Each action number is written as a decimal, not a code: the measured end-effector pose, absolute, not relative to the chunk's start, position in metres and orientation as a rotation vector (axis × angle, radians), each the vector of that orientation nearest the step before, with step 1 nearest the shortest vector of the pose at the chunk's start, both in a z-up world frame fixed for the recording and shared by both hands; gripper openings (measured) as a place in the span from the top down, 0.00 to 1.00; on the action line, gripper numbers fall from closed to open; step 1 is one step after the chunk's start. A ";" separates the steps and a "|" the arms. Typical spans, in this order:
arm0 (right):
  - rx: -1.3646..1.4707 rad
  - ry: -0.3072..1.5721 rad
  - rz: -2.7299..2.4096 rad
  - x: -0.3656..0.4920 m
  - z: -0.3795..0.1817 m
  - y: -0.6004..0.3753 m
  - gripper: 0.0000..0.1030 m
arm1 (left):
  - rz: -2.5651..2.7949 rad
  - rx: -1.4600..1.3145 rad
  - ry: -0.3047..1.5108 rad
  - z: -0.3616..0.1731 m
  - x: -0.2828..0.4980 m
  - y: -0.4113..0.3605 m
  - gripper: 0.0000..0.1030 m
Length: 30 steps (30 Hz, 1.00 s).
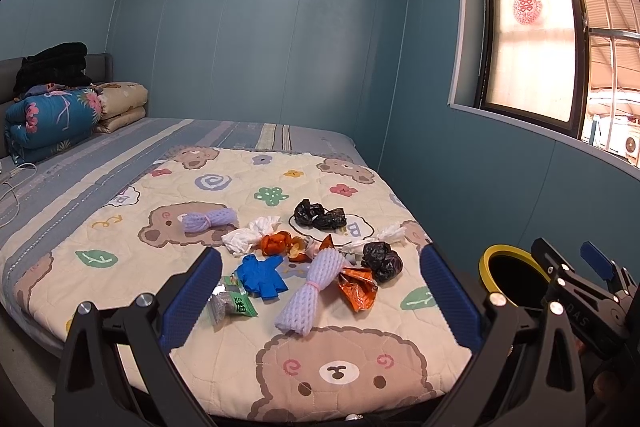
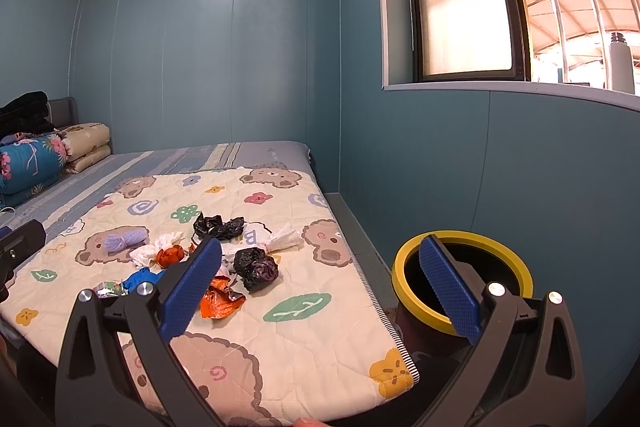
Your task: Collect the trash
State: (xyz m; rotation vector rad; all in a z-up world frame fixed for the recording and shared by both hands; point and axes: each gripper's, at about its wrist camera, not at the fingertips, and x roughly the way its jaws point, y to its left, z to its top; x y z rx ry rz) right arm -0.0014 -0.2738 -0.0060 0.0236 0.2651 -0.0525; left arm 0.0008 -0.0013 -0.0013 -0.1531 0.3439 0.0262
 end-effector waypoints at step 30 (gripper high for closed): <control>0.030 0.281 -0.050 -0.001 -0.007 -0.274 0.07 | 0.028 -0.151 0.347 -0.006 0.000 -0.005 0.07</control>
